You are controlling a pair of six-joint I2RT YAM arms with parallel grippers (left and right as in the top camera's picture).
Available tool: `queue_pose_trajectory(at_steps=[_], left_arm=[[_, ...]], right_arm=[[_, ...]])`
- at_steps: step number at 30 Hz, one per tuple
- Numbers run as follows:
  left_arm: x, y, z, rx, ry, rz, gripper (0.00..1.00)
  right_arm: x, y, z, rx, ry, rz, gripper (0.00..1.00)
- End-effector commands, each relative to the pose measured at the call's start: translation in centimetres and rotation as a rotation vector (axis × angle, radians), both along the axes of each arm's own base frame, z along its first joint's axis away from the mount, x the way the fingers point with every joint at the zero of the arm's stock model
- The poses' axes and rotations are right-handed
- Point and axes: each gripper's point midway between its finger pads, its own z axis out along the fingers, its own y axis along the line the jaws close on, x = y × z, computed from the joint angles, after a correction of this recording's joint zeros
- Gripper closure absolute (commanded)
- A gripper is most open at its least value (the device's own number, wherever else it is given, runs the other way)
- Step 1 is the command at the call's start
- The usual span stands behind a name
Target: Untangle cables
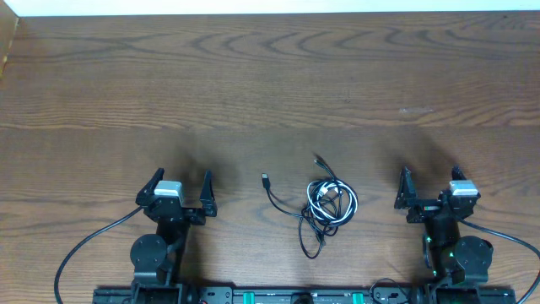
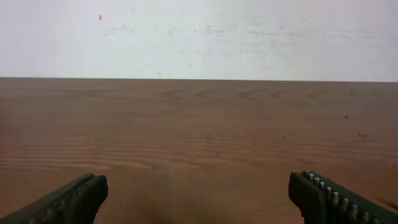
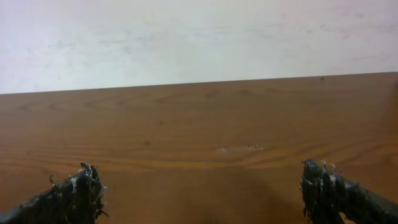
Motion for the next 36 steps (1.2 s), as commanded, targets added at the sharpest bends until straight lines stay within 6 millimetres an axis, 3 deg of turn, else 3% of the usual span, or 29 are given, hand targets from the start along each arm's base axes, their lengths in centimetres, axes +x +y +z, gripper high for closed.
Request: queue_pose_trajectory(at_steps=[1, 25, 28, 31, 36], left_arm=[[0.0, 0.0, -1.6, 0.020, 0.042, -0.001, 0.02], [-0.1, -0.2, -1.1, 0.017, 0.028, -0.013, 0.02], [-0.4, -1.4, 0.5, -0.029, 0.000, -0.080, 0.01], [-0.7, -1.5, 3.2, -0.120, -0.036, -0.080, 0.02], [-2.0, -1.5, 6.7, -0.134, -0.015, -0.078, 0.02]], right_arm=[[0.0, -0.3, -0.1, 0.008, 0.003, -0.013, 0.01], [0.0, -0.3, -0.1, 0.008, 0.003, -0.013, 0.01], [0.0, -0.3, -0.1, 0.008, 0.003, -0.013, 0.01], [0.0, -0.3, -0.1, 0.008, 0.003, -0.013, 0.01], [0.0, -0.3, -0.1, 0.008, 0.003, -0.013, 0.01]])
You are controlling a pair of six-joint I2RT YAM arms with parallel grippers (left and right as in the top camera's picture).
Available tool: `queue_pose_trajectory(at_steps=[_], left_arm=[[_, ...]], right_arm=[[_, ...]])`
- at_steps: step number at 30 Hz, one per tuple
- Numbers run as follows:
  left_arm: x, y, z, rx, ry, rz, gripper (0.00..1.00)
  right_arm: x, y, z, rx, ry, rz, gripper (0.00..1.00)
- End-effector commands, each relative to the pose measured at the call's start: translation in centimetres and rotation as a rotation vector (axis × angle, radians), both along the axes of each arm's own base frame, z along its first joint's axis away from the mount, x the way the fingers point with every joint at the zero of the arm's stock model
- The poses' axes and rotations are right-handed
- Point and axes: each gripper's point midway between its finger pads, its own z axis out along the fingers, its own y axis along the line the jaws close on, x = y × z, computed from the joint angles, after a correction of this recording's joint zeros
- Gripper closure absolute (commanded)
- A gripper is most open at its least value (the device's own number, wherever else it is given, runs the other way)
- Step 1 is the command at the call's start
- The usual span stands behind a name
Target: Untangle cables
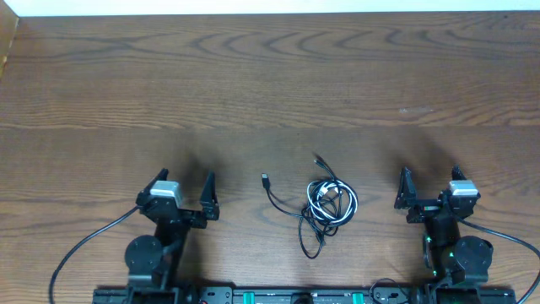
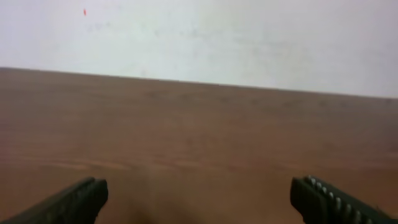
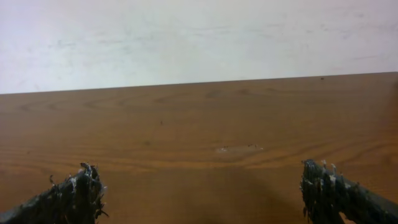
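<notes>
A tangle of black and white cables [image 1: 327,203] lies coiled on the wooden table [image 1: 270,76] near the front, between the arms. One black lead ends in a plug [image 1: 266,179] to its left, and a loop trails toward the front edge. My left gripper [image 1: 184,189] stands open left of the plug, nothing between its fingers [image 2: 74,200]. My right gripper [image 1: 430,185] stands open right of the coil, also holding nothing, its fingers [image 3: 71,193] wide apart. Neither wrist view shows the cables.
The wrist views show only bare wood and a white wall [image 3: 199,37] beyond the far edge. The arm bases and their black supply leads [image 1: 84,245] sit at the front edge of the table.
My left gripper has turned slightly, and its wrist view is now blurred and tilted. The cables and the right gripper are where they were.
</notes>
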Motion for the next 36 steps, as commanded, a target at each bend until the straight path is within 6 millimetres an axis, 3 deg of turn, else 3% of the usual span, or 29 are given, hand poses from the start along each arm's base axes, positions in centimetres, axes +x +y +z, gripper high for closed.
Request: queue_pose_trajectory(at_steps=[1, 7, 14, 22, 31, 36], left_arm=[[-1.1, -0.5, 4.4, -0.038, -0.030, -0.026, 0.03], [-2.2, -2.2, 8.5, -0.052, 0.048, -0.131, 0.02], [-2.7, -3.7, 11.2, -0.129, 0.212, -0.204, 0.02], [-2.9, -3.7, 10.8, -0.131, 0.272, -0.199, 0.02], [-3.6, -3.6, 8.2, -0.136, 0.377, -0.188, 0.02], [-3.6, -3.6, 8.1, -0.136, 0.379, -0.187, 0.02]], right_arm=[[0.0, -0.3, -0.1, 0.008, 0.003, -0.013, 0.01], [0.0, -0.3, -0.1, 0.008, 0.003, -0.013, 0.01], [0.0, -0.3, -0.1, 0.008, 0.003, -0.014, 0.01], [0.0, -0.3, -0.1, 0.008, 0.003, -0.013, 0.01], [0.0, -0.2, 0.7, 0.008, -0.030, -0.012, 0.01], [-0.3, 2.6, 0.8, 0.157, -0.017, 0.149, 0.01]])
